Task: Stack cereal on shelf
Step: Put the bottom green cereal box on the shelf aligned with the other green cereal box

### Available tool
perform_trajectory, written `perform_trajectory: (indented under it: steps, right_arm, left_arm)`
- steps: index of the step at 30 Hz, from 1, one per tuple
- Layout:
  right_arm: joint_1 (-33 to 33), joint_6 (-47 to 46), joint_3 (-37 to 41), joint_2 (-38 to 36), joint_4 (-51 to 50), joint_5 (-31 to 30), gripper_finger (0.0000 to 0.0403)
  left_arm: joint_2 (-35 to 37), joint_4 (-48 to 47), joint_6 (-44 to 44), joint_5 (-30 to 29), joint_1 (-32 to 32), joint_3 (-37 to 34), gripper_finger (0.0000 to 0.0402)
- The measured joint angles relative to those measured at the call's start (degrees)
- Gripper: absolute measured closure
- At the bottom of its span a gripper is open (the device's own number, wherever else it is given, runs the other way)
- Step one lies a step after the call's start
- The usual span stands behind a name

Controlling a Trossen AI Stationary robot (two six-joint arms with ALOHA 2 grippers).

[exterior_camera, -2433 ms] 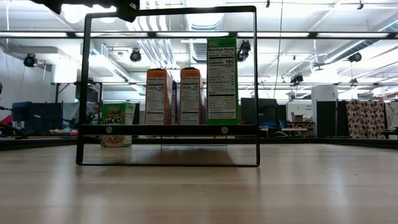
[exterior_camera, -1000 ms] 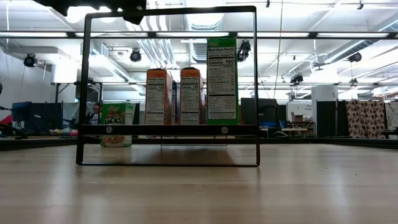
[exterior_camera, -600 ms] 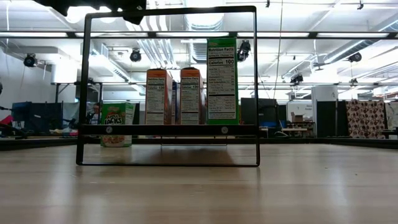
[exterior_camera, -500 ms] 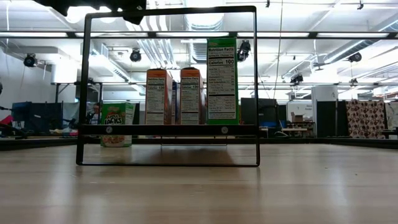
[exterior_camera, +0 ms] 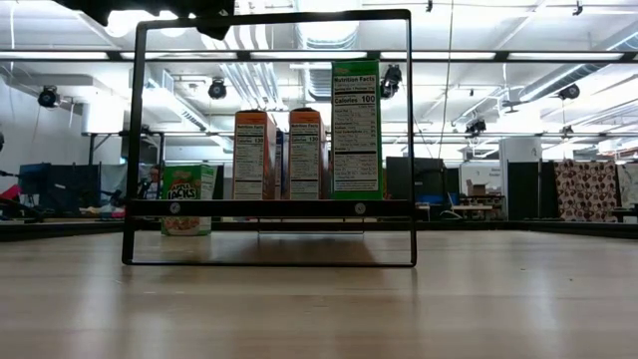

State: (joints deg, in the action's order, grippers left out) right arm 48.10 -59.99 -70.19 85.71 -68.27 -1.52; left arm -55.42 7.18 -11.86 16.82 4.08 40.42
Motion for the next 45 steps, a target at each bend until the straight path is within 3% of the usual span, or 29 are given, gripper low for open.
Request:
perform_trajectory:
  steps: [17,30,38,45]
  right_arm:
    - [-0.01,-0.23,-0.01,0.00,1.07,0.07,0.0243]
    - [-1.66,-8.44,-5.61,-2.47,-3.69,-0.71,0.0264]
    - [-2.40,-11.08,-8.31,-7.26,-2.75,-10.49,0.0271]
    - [-2.40,-8.22,-8.46,-13.54,3.83,-25.68,0.0273]
  left_arm:
    - [0.00,0.04,0.39,0.00,-0.02,-0.04,0.0401]
    - [0.02,0.28,0.39,0.01,-0.02,-0.06,0.0401]
    - [0.02,0.29,0.39,0.02,-0.01,-0.07,0.0401]
    - [0.02,0.35,0.39,0.02,0.00,-0.07,0.0401]
